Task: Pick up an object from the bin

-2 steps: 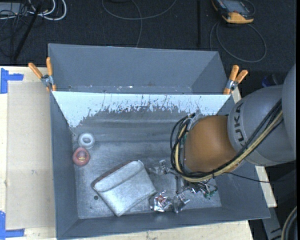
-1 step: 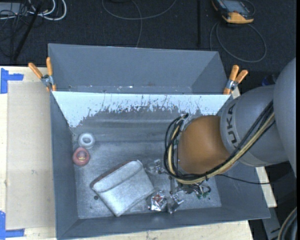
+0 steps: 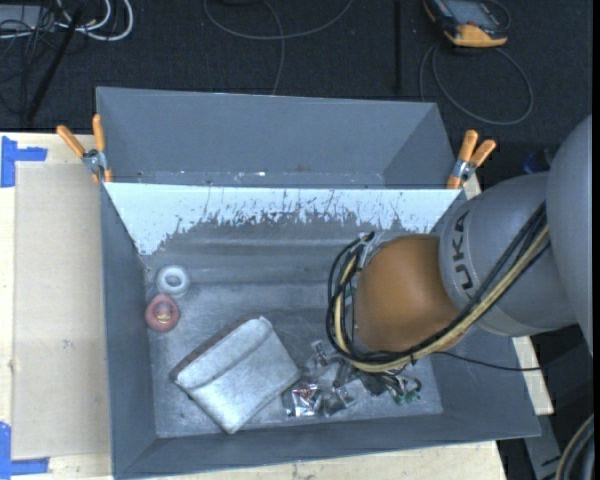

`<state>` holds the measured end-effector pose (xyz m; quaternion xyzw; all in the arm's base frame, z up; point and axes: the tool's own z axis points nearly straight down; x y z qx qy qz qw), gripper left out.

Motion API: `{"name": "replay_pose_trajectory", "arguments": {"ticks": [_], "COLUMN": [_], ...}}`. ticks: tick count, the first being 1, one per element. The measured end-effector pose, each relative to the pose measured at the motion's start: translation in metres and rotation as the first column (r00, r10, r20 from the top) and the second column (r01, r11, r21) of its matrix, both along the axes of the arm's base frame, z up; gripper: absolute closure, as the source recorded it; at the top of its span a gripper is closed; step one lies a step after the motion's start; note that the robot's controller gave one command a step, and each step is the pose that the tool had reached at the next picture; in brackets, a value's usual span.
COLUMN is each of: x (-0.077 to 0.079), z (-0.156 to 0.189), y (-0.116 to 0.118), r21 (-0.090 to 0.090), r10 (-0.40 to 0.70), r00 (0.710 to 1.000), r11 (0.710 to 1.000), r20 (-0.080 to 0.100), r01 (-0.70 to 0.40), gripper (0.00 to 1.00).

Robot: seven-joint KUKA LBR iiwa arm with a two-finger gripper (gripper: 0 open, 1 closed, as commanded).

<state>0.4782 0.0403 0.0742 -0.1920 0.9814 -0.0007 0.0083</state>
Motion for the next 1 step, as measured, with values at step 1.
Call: {"name": "replay_pose_trajectory", "arguments": {"ticks": [1], "x": [-0.0008], "z": [0.1343], "y": [-0.0034], "r21": [-0.002], "r10": [0.137], "r00": [0.991], "r11": [0.991], "r20": [-0.009], "r01": [-0.137], "gripper": [1.00]}}
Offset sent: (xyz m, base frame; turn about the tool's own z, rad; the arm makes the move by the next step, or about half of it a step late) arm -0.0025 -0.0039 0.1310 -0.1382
